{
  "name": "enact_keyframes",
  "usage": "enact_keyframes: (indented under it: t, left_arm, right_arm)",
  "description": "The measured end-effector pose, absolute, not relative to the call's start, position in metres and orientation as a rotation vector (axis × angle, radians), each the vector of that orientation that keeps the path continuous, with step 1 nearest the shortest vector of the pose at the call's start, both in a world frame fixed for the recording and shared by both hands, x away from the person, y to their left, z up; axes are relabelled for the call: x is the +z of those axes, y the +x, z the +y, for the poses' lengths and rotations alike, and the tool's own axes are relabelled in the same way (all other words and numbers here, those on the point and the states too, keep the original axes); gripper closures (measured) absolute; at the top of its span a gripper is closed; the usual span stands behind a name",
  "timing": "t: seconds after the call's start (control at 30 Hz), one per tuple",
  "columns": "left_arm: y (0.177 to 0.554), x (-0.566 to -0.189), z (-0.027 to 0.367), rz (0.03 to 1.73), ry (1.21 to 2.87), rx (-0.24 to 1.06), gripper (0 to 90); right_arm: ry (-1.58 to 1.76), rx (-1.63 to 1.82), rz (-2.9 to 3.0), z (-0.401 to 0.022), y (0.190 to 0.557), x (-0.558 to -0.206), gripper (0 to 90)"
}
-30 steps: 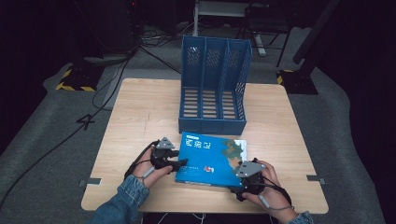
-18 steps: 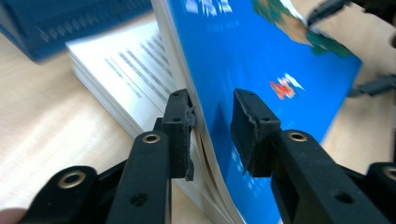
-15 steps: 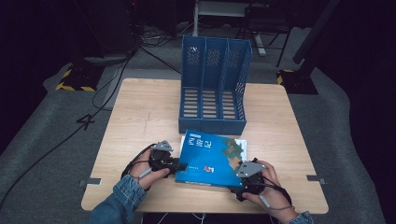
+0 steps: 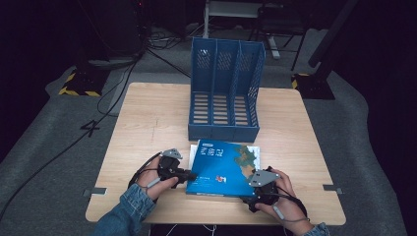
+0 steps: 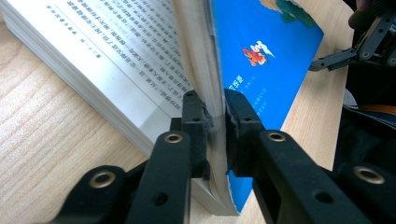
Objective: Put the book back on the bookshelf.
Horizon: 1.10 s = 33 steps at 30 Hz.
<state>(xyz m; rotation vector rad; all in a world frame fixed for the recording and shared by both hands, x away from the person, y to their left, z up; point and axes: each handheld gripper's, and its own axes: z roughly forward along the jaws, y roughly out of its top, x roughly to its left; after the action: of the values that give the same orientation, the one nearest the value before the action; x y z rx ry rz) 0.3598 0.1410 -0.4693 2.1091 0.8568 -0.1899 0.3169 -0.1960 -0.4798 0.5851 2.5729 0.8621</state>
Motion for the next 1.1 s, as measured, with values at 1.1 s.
enact_keyframes:
  t: [1.1]
  left_arm:
    - [0.357, -0.424, 0.116, 0.896, 2.18, -0.141, 83.5]
  right_arm:
    - [0.515, 1.194, 2.438, -0.108, 0.31, -0.473, 0.5]
